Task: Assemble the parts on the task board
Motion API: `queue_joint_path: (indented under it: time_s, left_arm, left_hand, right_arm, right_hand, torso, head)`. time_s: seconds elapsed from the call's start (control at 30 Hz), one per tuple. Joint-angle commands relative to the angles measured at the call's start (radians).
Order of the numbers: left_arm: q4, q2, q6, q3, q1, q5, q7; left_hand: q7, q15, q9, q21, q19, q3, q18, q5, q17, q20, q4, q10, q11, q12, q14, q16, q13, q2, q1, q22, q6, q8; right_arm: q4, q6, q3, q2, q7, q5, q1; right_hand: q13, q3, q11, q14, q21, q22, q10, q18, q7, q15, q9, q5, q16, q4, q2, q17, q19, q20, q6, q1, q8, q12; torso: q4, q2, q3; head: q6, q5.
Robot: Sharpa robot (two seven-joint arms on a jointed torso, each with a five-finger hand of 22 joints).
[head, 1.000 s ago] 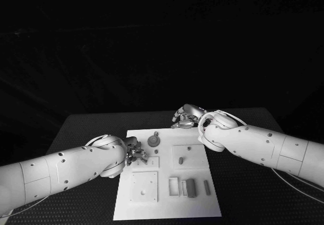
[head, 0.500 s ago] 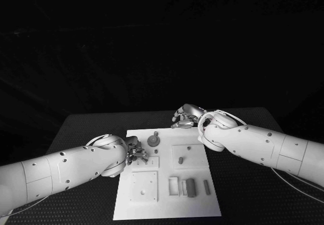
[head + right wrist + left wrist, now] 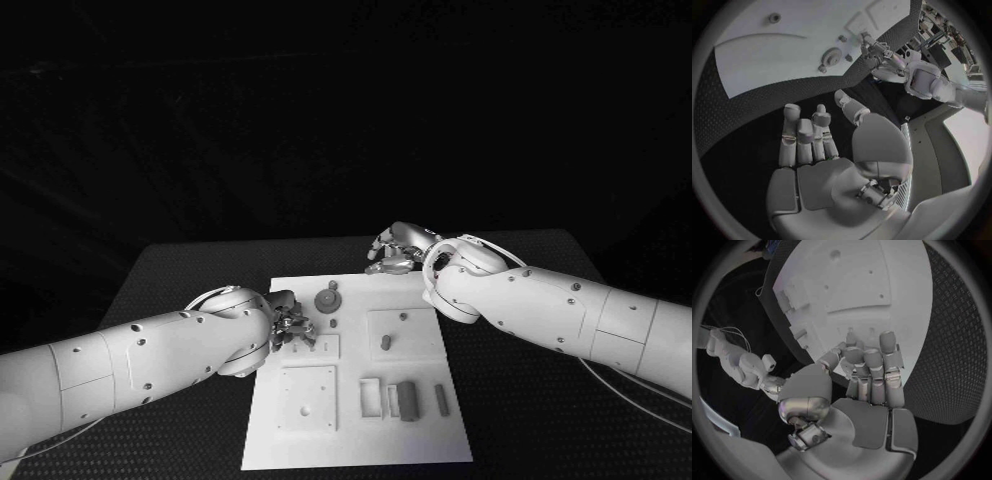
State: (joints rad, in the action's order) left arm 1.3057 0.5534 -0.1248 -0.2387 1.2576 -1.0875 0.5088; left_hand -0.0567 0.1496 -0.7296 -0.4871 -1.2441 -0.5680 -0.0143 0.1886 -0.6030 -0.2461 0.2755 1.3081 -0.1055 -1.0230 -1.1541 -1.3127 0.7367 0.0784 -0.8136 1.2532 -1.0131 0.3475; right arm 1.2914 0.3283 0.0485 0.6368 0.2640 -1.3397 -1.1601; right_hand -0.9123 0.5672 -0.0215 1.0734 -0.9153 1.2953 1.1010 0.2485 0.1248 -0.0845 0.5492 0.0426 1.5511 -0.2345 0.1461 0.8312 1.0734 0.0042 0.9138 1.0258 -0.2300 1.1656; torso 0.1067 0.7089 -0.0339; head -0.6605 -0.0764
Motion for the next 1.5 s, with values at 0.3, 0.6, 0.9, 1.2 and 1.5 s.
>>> queue_joint_path:
  time_s: [0.3, 0.6, 0.9, 1.2, 1.5]
  left_arm:
    - [-0.004, -0.010, 0.034, 0.001, -0.007, -0.011, -0.003]
    - [-0.005, -0.012, 0.041, 0.001, -0.014, -0.011, -0.003]
    - [-0.004, -0.008, 0.060, 0.001, -0.014, -0.011, 0.000]
    - [0.002, -0.004, 0.077, 0.001, -0.014, -0.011, 0.002]
    - [0.004, 0.000, 0.074, 0.001, -0.014, -0.011, 0.004]
  left_hand:
    - [0.060, -0.001, -0.001, 0.006, -0.009, -0.008, -0.003, 0.001, 0.002, 0.002, -0.002, 0.002, -0.007, 0.000, -0.007, -0.006, 0.001, 0.009, 0.004, 0.002, -0.208, 0.004]
    - [0.060, -0.001, -0.001, 0.007, -0.009, -0.009, -0.004, 0.001, 0.002, 0.002, -0.001, 0.002, -0.007, 0.000, -0.007, -0.006, 0.001, 0.009, 0.004, 0.002, -0.207, 0.004]
    - [0.060, -0.001, -0.001, 0.007, -0.009, -0.010, -0.004, 0.001, 0.002, 0.002, -0.001, 0.002, -0.007, 0.001, -0.007, -0.005, 0.000, 0.009, 0.005, 0.002, -0.207, 0.004]
    - [0.060, -0.001, -0.002, 0.007, -0.009, -0.012, -0.004, 0.001, 0.002, 0.001, 0.002, 0.002, -0.007, 0.001, -0.007, -0.005, 0.000, 0.009, 0.005, 0.002, -0.207, 0.004]
    - [0.060, -0.001, -0.002, 0.007, -0.009, -0.014, -0.004, 0.002, 0.003, 0.002, 0.004, 0.002, -0.007, 0.001, -0.007, -0.006, 0.000, 0.008, 0.005, 0.003, -0.207, 0.004]
  right_arm:
    - [0.000, -0.014, 0.001, 0.000, -0.009, 0.003, 0.000]
    - [0.001, -0.016, 0.001, 0.001, -0.008, 0.003, 0.000]
    - [0.002, -0.019, 0.001, 0.002, -0.008, 0.004, 0.000]
    - [0.003, -0.019, 0.001, 0.001, -0.008, 0.006, 0.000]
    - [0.004, -0.020, 0.001, 0.003, -0.008, 0.008, 0.000]
  right_hand:
    - [0.002, -0.003, 0.000, 0.003, 0.005, 0.001, -0.005, 0.013, 0.010, 0.000, 0.000, 0.006, -0.004, -0.001, -0.009, 0.001, -0.008, 0.000, -0.004, -0.003, 0.001, 0.001]
    - [0.002, -0.004, 0.000, 0.003, 0.005, 0.001, -0.005, 0.013, 0.010, 0.000, 0.000, 0.006, -0.004, -0.001, -0.010, 0.001, -0.008, 0.000, -0.004, -0.004, 0.001, 0.001]
    - [0.002, -0.004, 0.000, 0.003, 0.005, 0.001, -0.005, 0.013, 0.010, 0.000, 0.000, 0.006, -0.004, -0.001, -0.010, 0.001, -0.009, 0.000, -0.004, -0.004, 0.001, 0.001]
    - [0.002, -0.004, 0.000, 0.003, 0.005, 0.001, -0.005, 0.013, 0.010, 0.000, 0.000, 0.006, -0.004, 0.000, -0.011, 0.001, -0.009, 0.000, -0.004, -0.004, 0.001, 0.001]
    - [0.002, -0.004, 0.000, 0.003, 0.005, 0.001, -0.005, 0.013, 0.010, 0.000, 0.000, 0.006, -0.004, 0.000, -0.011, 0.001, -0.009, 0.001, -0.004, -0.005, 0.001, 0.001]
  torso:
    - [-0.0007, 0.001, -0.0002]
    - [0.0007, 0.000, 0.0001]
    - [0.0001, 0.000, -0.0004]
    - [0.0002, 0.000, -0.0002]
    - [0.0007, 0.000, 0.0000]
  head:
    - [-0.005, 0.000]
    - [-0.008, -0.001]
    - [-0.010, -0.001]
    - [-0.011, 0.000]
    - [-0.012, -0.002]
